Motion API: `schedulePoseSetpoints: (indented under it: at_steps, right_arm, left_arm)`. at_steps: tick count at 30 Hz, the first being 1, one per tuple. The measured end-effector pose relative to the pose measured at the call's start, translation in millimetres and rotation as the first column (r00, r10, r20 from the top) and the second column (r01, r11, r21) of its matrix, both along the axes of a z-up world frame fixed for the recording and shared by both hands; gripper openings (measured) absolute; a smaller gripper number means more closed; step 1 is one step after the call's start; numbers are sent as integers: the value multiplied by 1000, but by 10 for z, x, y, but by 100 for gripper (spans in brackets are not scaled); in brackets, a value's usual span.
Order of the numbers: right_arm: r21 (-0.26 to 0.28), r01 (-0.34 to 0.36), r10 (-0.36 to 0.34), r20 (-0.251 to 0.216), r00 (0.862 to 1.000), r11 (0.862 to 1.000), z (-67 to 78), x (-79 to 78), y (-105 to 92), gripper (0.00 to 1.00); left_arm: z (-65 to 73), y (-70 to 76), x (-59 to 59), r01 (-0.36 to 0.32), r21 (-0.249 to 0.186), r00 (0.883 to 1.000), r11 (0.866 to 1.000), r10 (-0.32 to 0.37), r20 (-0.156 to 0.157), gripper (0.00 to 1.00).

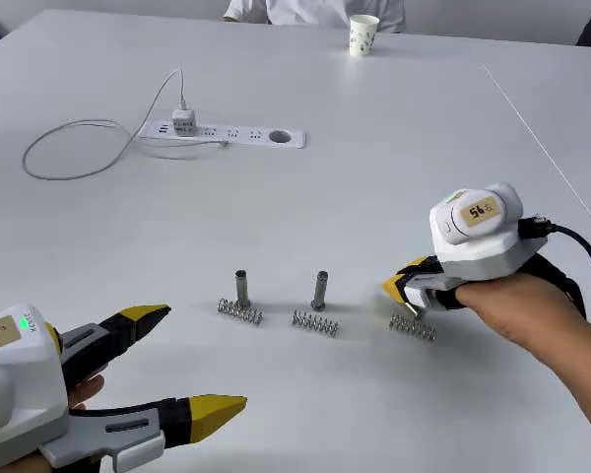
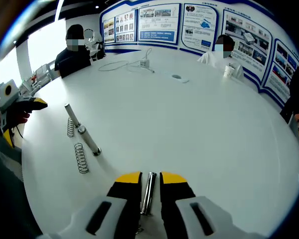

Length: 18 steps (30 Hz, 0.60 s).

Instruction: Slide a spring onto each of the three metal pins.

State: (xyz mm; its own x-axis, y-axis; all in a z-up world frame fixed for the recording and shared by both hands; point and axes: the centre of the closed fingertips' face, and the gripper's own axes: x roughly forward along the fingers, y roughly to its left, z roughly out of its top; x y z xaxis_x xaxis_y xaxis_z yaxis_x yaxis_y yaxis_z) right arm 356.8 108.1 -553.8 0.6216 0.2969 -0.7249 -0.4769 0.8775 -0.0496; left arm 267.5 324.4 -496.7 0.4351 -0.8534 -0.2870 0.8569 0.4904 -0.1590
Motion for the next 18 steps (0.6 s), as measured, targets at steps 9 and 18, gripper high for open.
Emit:
schedulePoseSetpoints:
  at_steps: [9, 18]
  right_arm:
    - [8, 17, -17, -28, 999, 1000, -70, 2, -3, 13]
    - [12, 25, -25, -47, 999, 1000, -112, -3, -3, 12]
  left_arm:
    - [-15, 26, -3, -10, -2, 1000, 1000, 10, -5, 83]
    - [-18, 25, 6, -13, -5, 1000, 1000, 13, -6, 83]
